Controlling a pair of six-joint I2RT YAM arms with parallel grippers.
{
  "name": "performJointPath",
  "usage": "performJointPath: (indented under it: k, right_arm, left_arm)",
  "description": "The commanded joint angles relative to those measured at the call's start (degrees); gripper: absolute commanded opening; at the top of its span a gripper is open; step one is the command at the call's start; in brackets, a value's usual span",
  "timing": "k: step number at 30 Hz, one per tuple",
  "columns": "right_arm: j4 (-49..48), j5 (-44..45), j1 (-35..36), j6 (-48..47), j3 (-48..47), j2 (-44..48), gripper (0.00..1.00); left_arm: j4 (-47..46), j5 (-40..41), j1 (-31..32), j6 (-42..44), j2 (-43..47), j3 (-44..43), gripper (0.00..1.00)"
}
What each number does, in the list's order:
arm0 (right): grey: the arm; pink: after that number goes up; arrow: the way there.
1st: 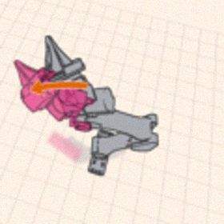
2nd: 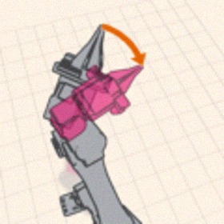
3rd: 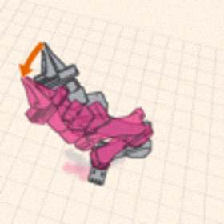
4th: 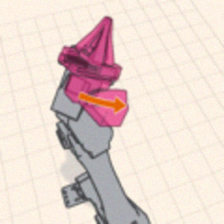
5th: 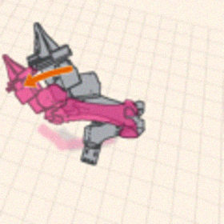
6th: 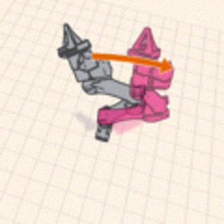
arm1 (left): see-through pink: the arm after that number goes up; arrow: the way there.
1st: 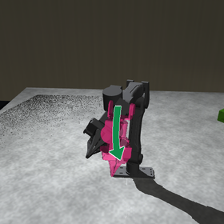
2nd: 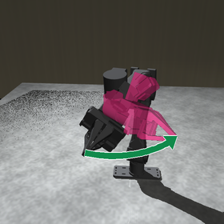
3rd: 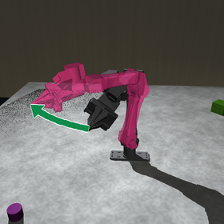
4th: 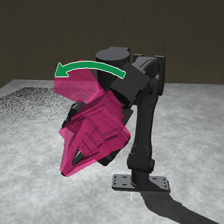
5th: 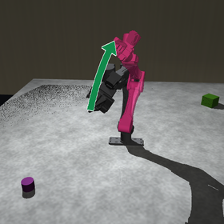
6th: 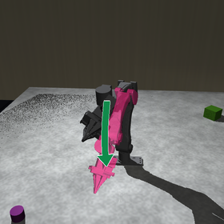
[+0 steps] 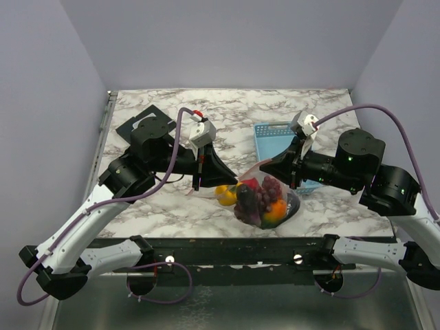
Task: Place the food in the zip-top bag and seal the zipper
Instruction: Zip the zipper food storage bag at the center of the board.
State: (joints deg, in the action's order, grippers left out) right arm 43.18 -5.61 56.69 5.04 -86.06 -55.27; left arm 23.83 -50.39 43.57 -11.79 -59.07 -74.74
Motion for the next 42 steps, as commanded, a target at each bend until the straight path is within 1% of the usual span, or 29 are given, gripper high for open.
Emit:
performJointPath:
  k: [1, 5, 6, 15, 30, 42]
  right_arm:
    - [-3.6, 9.2, -0.3, -2.2, -3.4, 2.0, 0.01]
    - [-3.2, 11.7, -0.3, -2.8, -3.7, 2.1, 0.01]
    - [-3.0, 14.5, -0.3, -3.1, -4.0, 2.1, 0.01]
    - [-3.6, 21.2, -0.3, -4.5, -3.8, 1.6, 0.01]
    - [-6.9, 34.3, -0.3, -4.5, -2.0, 1.8, 0.01]
    - [-9.3, 41.0, -0.3, -4.5, -0.9, 1.7, 0.01]
  left_arm:
    - [5.5, 0.0, 0.1, 0.4, 2.0, 0.6, 0.00]
    - [7.9, 1.2, 0.1, 1.5, 2.1, 0.1, 0.00]
    - [9.4, 2.2, 0.2, 2.2, 2.4, -0.3, 0.00]
    - [12.7, 5.2, 0.1, 3.1, 3.8, -0.4, 0.00]
    - [19.2, 11.2, 0.2, 4.6, 6.8, 0.0, 0.00]
    - [22.5, 14.8, 0.1, 4.8, 9.3, 0.3, 0.00]
